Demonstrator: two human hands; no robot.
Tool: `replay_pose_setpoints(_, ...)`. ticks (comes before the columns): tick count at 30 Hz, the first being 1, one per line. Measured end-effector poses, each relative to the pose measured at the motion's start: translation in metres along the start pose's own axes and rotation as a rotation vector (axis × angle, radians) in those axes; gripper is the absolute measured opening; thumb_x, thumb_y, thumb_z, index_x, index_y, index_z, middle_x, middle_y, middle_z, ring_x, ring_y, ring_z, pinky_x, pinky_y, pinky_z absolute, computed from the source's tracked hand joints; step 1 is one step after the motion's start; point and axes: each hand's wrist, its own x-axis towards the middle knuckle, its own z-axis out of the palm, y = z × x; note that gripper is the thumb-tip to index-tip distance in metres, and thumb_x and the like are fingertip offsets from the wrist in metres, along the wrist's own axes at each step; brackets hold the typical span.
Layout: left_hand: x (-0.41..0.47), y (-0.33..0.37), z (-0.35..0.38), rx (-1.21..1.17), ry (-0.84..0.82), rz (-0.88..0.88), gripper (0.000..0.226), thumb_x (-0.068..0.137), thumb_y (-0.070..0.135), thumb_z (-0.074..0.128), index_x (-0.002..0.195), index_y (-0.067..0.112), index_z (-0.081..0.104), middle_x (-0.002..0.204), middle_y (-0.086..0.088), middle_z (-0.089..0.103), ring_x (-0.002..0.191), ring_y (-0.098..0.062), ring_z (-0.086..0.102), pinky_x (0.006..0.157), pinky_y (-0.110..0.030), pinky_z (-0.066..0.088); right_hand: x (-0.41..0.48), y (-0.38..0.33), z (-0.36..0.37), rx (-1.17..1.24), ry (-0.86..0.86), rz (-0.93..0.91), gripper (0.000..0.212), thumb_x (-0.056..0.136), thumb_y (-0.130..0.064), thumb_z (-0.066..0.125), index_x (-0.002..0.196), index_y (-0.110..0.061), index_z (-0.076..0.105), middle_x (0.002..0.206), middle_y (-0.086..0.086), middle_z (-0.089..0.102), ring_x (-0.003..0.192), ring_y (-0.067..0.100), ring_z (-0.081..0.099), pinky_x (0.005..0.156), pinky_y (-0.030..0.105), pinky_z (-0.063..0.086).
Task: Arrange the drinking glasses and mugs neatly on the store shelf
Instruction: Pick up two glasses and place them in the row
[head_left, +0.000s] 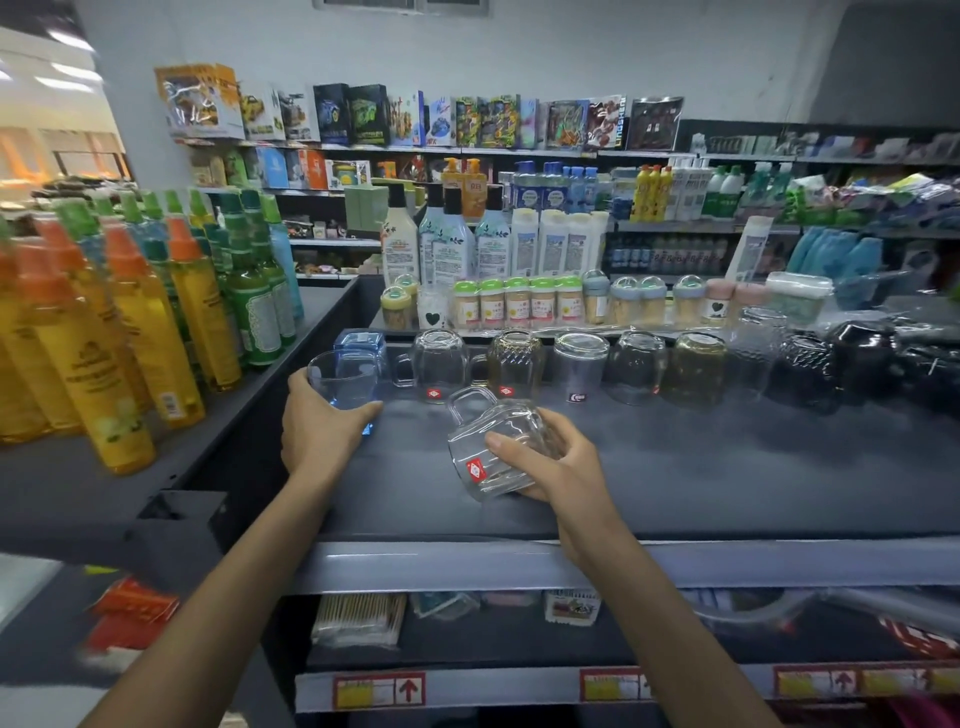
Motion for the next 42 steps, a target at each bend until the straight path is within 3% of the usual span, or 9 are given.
replay_pose_setpoints(6, -0.006, 0.003, -0.009, 0.082, -0.042, 0.008, 0.100, 0.073, 0.034, 0.092, 0.152, 0.018, 0.033, 0.150, -0.010, 0.049, 0.130, -0.035, 0.055, 0.100, -0.049, 0.048, 0.003, 0.002, -0.001, 0.025, 0.005, 0.007, 0.053, 0.075, -0.018, 0.091, 0.122, -0.016, 0.067, 0.112, 0.002, 0.078, 0.103, 0.020, 0.075, 0.085, 0.037, 0.062)
replay_pose_setpoints(10, -0.027, 0.007, -0.023, 0.172, -0.001, 0.080, 0.104, 0.075, 0.042, 0.089, 0.156, 0.022, 0.027, 0.152, -0.011, 0.044, 0.133, -0.034, 0.052, 0.098, -0.052, 0.049, 0.007, 0.000, -0.002, 0.041, 0.058, 0.008, 0.087, 0.056, -0.042, 0.098, 0.131, -0.017, 0.061, 0.122, 0.001, 0.073, 0.106, 0.022, 0.075, 0.091, 0.053, 0.061)
replay_pose_setpoints(14, -0.051, 0.011, -0.033, 0.072, 0.003, 0.248, 0.089, 0.077, 0.038, 0.088, 0.150, 0.030, 0.038, 0.141, -0.004, 0.052, 0.122, -0.023, 0.059, 0.097, -0.046, 0.054, 0.010, -0.009, -0.002, -0.012, 0.044, -0.035, 0.088, 0.058, -0.043, 0.099, 0.131, -0.018, 0.057, 0.118, -0.002, 0.075, 0.104, 0.018, 0.075, 0.089, 0.044, 0.062)
replay_pose_setpoints(18, -0.063, 0.020, -0.032, -0.111, -0.239, 0.319, 0.070, 0.080, 0.031, 0.088, 0.140, 0.034, 0.052, 0.125, 0.006, 0.061, 0.107, -0.005, 0.063, 0.088, -0.028, 0.058, 0.014, -0.017, 0.003, -0.124, 0.010, -0.115, 0.063, 0.065, -0.030, 0.095, 0.118, -0.026, 0.060, 0.108, -0.008, 0.075, 0.094, 0.002, 0.073, 0.076, 0.025, 0.060)
replay_pose_setpoints(21, -0.069, 0.025, -0.026, -0.145, -0.406, 0.328, 0.077, 0.078, 0.035, 0.089, 0.143, 0.040, 0.048, 0.124, 0.015, 0.058, 0.107, 0.001, 0.063, 0.079, -0.013, 0.054, 0.022, -0.021, 0.009, -0.208, -0.004, -0.153, 0.070, 0.062, -0.027, 0.099, 0.123, -0.023, 0.063, 0.111, -0.006, 0.076, 0.096, 0.005, 0.074, 0.082, 0.030, 0.060)
replay_pose_setpoints(26, -0.070, 0.027, -0.012, -0.130, -0.544, 0.292, 0.101, 0.072, 0.038, 0.093, 0.154, 0.042, 0.034, 0.131, 0.017, 0.051, 0.109, 0.002, 0.064, 0.093, -0.021, 0.054, 0.039, -0.028, 0.017, -0.350, -0.034, -0.223, 0.071, 0.061, -0.017, 0.099, 0.123, -0.018, 0.064, 0.111, -0.014, 0.071, 0.094, -0.012, 0.067, 0.079, 0.008, 0.050)
replay_pose_setpoints(32, -0.061, 0.026, 0.001, -0.087, -0.493, 0.252, 0.099, 0.069, 0.036, 0.095, 0.150, 0.036, 0.037, 0.132, 0.005, 0.058, 0.104, -0.008, 0.070, 0.100, -0.039, 0.056, 0.058, -0.026, 0.024, -0.454, -0.058, -0.229, 0.070, 0.060, -0.016, 0.100, 0.121, -0.016, 0.066, 0.108, -0.009, 0.074, 0.097, 0.003, 0.072, 0.079, 0.008, 0.051)
replay_pose_setpoints(37, -0.054, 0.024, 0.006, -0.030, -0.425, 0.229, 0.083, 0.078, 0.033, 0.089, 0.145, 0.036, 0.040, 0.100, 0.024, 0.059, 0.095, -0.006, 0.067, 0.079, -0.013, 0.048, 0.076, -0.023, 0.037, -0.590, -0.007, -0.220, 0.078, 0.055, -0.031, 0.102, 0.120, -0.024, 0.059, 0.106, -0.018, 0.066, 0.095, -0.007, 0.063, 0.073, 0.000, 0.043)
replay_pose_setpoints(42, -0.048, 0.012, 0.013, 0.060, -0.397, 0.235, 0.083, 0.082, 0.044, 0.083, 0.151, 0.035, 0.038, 0.117, 0.008, 0.061, 0.108, -0.015, 0.064, 0.096, -0.041, 0.055, 0.093, -0.015, 0.050, -0.795, 0.062, -0.258, 0.087, 0.054, -0.050, 0.098, 0.126, -0.023, 0.057, 0.115, -0.010, 0.065, 0.109, 0.011, 0.061, 0.090, 0.025, 0.049)
